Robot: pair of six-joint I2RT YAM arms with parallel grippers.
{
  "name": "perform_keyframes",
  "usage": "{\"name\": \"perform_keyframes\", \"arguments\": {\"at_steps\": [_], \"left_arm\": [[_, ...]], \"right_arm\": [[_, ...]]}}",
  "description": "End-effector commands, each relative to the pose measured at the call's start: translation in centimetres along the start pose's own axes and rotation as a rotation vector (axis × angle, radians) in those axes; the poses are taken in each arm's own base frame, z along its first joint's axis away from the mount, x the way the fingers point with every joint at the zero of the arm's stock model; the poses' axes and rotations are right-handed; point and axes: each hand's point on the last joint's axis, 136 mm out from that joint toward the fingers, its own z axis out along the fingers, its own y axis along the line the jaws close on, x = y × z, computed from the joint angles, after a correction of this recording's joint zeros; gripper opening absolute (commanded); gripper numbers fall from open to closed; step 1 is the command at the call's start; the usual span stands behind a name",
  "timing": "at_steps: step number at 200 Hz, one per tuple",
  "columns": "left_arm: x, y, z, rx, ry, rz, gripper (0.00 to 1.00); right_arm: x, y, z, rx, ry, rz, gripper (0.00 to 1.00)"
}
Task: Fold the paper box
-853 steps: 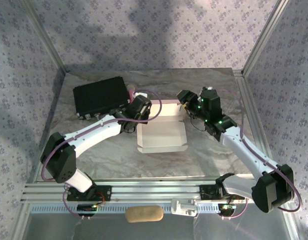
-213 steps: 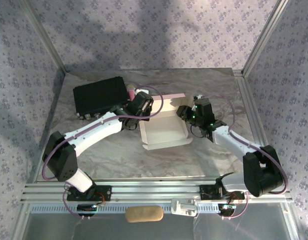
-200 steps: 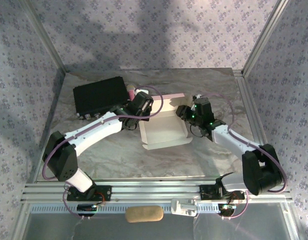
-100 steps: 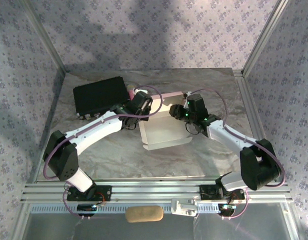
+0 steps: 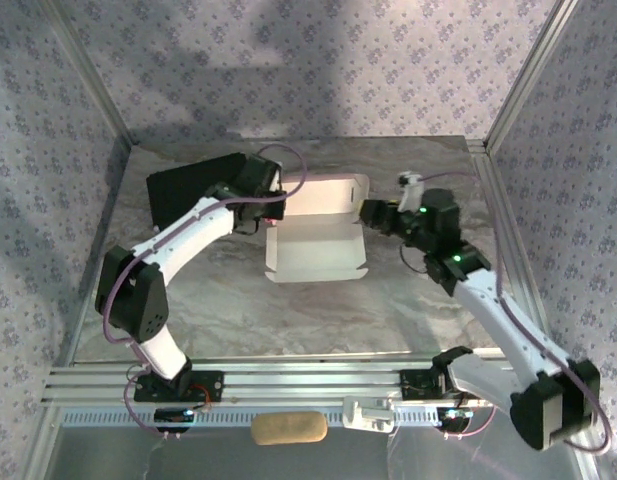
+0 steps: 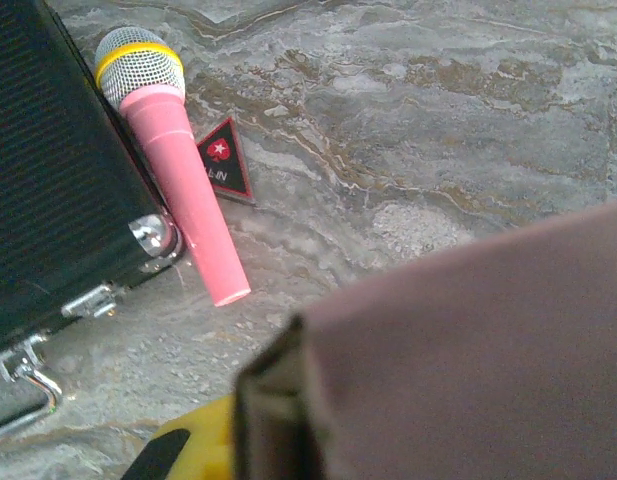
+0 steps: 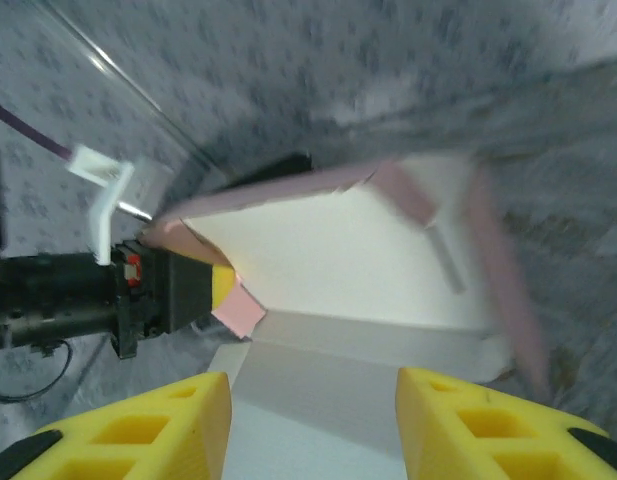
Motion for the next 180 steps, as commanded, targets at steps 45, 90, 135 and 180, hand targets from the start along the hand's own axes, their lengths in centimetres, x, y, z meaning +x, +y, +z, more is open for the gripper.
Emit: {"name": "perform_keyframes", "arguments": {"at_steps": [45,90,135,180], "left_arm": [[-1.5,-1.2,-1.2,0.312,0.08,0.117,0.0],[-0.9,-1.5,0.2,0.393,0.129,0.14,0.0],[-0.7,-1.8,0.5,0.415,0.141,0.144,0.0],[-0.8,-2.0,0.3,0.421,0.14,0.137,0.0]], "right_arm": [[-0.2,-5.9,-0.2,-0.041,0.024,0.03,0.33],[1.1,-3.6,2.3,-0.168,0.118,-0.145,0.34],[1.6,-3.5,3.6,-0.201,0.149,-0.174,0.34],[2.6,-2.4,4.0,-0.232,0.183,-0.2,0.34]]}}
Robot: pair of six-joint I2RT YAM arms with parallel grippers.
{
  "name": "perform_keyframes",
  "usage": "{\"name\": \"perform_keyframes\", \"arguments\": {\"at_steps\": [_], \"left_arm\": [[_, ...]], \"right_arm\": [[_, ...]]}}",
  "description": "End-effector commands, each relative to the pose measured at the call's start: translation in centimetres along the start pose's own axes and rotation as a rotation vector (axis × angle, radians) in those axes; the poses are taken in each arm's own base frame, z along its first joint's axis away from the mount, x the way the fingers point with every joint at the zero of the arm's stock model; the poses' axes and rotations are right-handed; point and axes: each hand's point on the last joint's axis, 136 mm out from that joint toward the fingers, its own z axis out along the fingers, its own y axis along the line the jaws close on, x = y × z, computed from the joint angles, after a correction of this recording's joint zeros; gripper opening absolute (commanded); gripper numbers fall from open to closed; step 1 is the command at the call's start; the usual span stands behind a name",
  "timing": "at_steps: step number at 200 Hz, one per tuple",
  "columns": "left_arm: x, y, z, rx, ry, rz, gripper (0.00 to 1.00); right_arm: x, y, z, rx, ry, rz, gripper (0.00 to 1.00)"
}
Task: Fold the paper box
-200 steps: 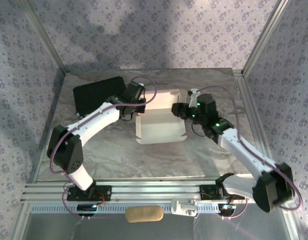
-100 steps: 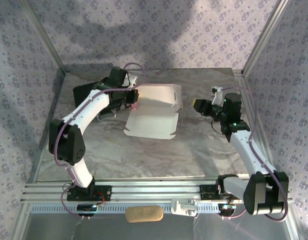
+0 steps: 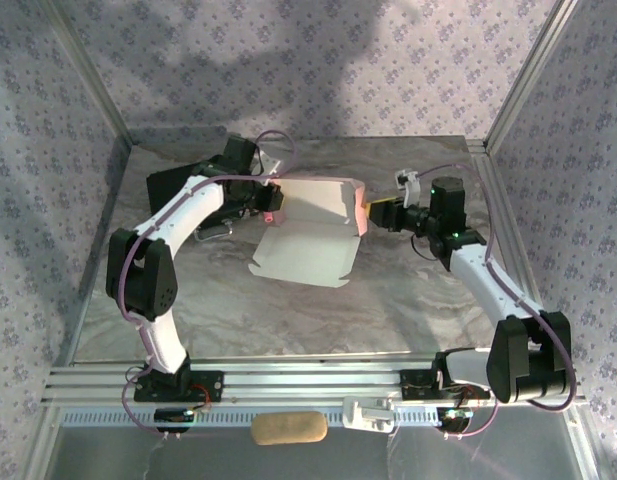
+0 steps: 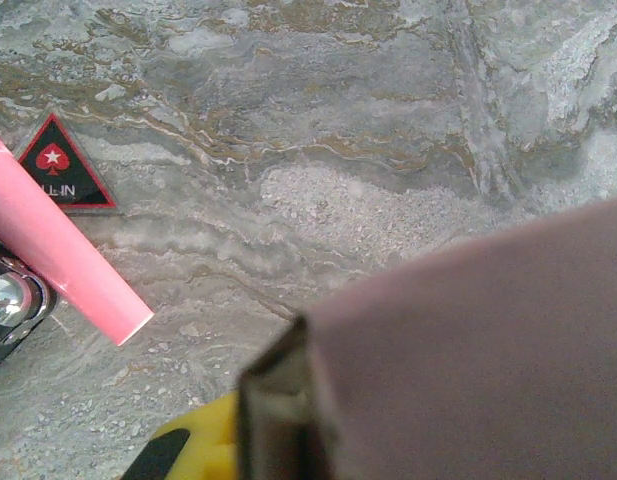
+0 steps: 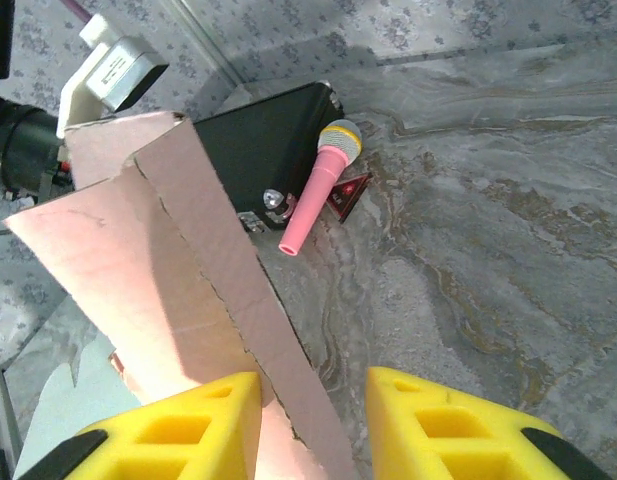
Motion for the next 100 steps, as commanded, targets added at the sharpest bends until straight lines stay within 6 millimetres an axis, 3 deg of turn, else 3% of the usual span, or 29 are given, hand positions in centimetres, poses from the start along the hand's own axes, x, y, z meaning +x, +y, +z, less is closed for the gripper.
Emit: {"name": "perform_keyframes", "arguments": {"at_steps": [1,100], "left_arm": [[-0.9,-1.1,-0.8,0.053,-0.016,0.02,0.0],[-1.2,-2.0,-1.5,0.032,-0.031,0.034,0.0]], "right_arm": [[-0.8,1.5,0.3,-0.05,-0.004,-0.066,0.34],[-0.7,2.7,1.5,0.041,0.034,-0.151,0.37]]}}
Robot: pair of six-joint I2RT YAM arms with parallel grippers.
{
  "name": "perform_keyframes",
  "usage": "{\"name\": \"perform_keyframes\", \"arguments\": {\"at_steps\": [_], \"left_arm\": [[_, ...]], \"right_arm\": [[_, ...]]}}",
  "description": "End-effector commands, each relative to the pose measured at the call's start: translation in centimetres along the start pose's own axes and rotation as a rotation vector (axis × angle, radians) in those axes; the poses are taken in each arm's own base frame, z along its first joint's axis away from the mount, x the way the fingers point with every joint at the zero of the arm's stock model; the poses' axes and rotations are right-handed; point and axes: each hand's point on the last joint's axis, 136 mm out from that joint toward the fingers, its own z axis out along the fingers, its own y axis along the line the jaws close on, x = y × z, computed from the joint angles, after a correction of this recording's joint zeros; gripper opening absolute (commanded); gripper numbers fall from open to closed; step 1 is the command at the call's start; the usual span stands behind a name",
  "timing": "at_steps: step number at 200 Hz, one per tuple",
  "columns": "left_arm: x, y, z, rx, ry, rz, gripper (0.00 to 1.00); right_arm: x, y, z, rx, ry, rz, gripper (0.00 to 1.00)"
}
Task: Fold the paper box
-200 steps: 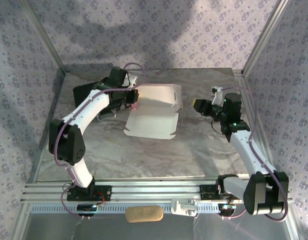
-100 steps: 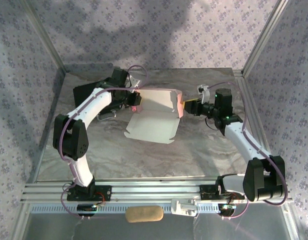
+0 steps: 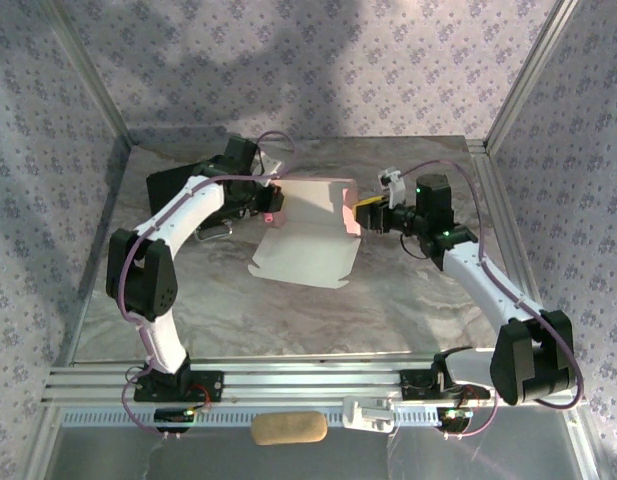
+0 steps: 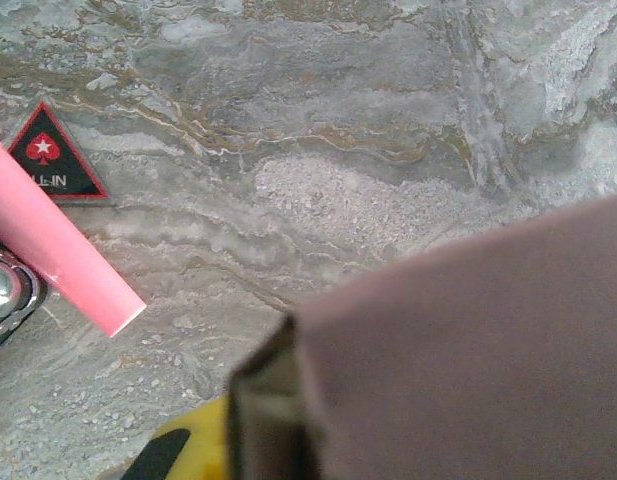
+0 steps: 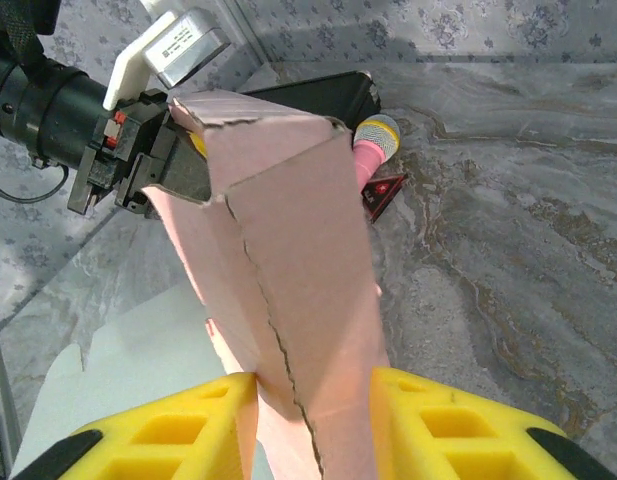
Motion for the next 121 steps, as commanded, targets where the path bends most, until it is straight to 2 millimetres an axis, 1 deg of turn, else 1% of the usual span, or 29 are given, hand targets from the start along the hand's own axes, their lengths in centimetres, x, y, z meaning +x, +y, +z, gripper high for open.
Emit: {"name": "perform_keyframes", "arguments": {"at_steps": [1,38,69,97,121], "left_arm": [[-1.6,-1.6,-1.6,0.027,-0.047,0.034,0.0],[-1.5,-1.9,-1.9,0.022,-0.053,0.041,0.0],[-1.5,-2.3,-2.1,0.014,-0.056,0.056,0.0],[-1.6,-2.7,-2.2,0.004,-0.055,0.06,0.0],[-1.6,-2.9,-2.1,-0.011,-0.054,0.066,0.0]], "right_arm": [[-0.5,-0.3,0.1,0.058,0.008,-0.046,0.37],[-0.5,-0.6,0.4,0.106,0.015,-0.066,0.38],[-0.7,-0.3,1.0,0.133,0.036,-0.097,0.37],[-0.5,-0.4,1.8,0.221,0.066,-0.143,0.36],[0.0,-1.5,2.6,0.352,0.099,-0.171,0.34]]}}
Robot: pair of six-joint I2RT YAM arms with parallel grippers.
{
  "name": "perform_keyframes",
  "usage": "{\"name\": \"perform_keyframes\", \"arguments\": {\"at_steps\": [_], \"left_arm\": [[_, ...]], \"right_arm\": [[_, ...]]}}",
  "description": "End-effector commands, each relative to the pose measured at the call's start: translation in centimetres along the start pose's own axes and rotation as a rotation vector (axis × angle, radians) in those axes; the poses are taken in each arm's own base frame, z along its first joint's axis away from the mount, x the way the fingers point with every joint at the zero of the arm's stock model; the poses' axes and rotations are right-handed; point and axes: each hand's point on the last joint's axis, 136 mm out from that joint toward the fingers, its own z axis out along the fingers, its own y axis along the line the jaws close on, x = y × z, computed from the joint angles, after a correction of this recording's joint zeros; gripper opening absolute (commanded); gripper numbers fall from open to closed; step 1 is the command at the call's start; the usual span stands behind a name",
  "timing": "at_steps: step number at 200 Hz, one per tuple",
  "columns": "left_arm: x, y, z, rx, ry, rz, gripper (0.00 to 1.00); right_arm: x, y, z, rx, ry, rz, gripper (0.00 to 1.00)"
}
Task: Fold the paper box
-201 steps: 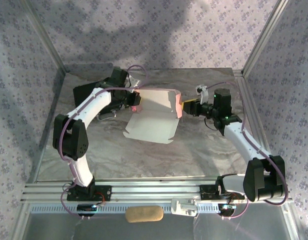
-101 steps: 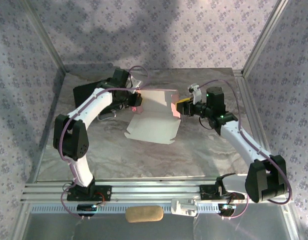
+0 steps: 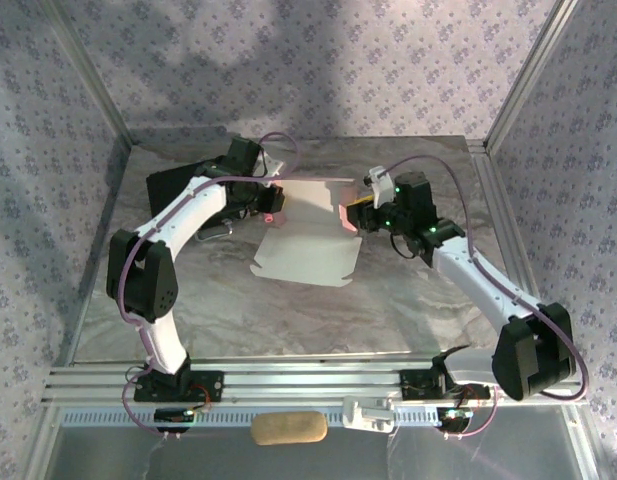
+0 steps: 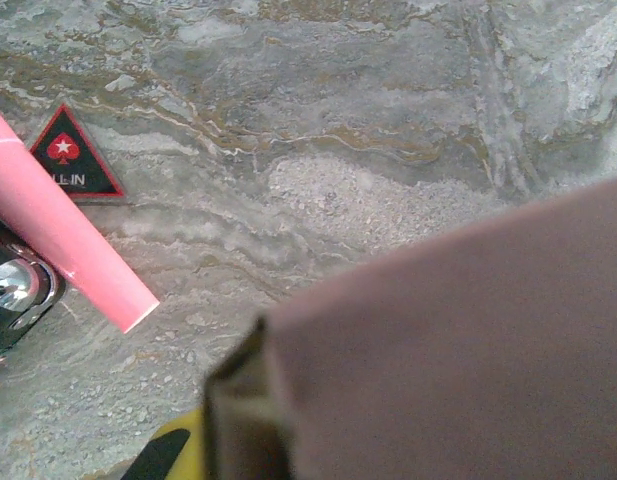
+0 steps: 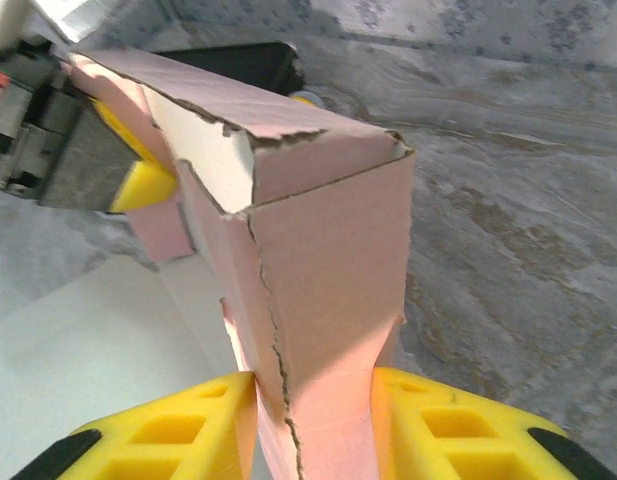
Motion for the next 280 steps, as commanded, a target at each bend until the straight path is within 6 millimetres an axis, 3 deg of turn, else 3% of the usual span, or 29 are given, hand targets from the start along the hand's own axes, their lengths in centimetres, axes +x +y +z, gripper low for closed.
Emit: {"name": "perform_keyframes", "arguments": {"at_steps": [1,54,105,171,189,206,236,238,243,280], "left_arm": [[-1.6,-2.8,-2.2,0.04,-0.055,0.055,0.0],[-1.7,-3.2,-2.2,0.022,-0.056,0.066,0.0],[-1.2,-3.3,-2.0,0.006,-0.033,0.064,0.0],[-1.0,-3.4,-1.9,-0.002,-0.029,0.063,0.0],[-1.0,-3.4,-1.9,-0.003,-0.029,0.062,0.0],[-1.1,-3.3,-1.9,-0.006,-0.029,0.063,0.0],[-1.0,-3.3,-2.0,-0.008,-0.028,0.062,0.0],[-1.0,-3.3,-2.0,-0.008,-0.028,0.062,0.0],[-1.0,-3.3,-2.0,-0.008,-0.027,0.062,0.0],[-0.9,-3.0,-1.8,-0.026,-0.022,0.054,0.0]], "right_arm": [[-0.4,-0.9,0.9,0.142,0.023,-0.064,0.34],[0.2,-2.5,2.4,0.395,0.035,-0.079,0.26],[0.9,-3.0,3.2,0.549,0.055,-0.085,0.0],[0.9,-2.9,3.4,0.613,0.064,-0.057,0.0],[0.7,-2.9,3.7,0.611,0.066,-0.059,0.15],[0.8,-2.9,4.0,0.612,0.073,-0.059,0.16],[1.6,-3.5,4.4,0.638,0.104,-0.056,0.12],[0.5,-3.3,4.3,0.635,0.081,-0.049,0.12],[0.2,-3.2,4.3,0.637,0.074,-0.045,0.1],[0.5,-4.7,3.3,0.783,0.099,-0.031,0.0]]}}
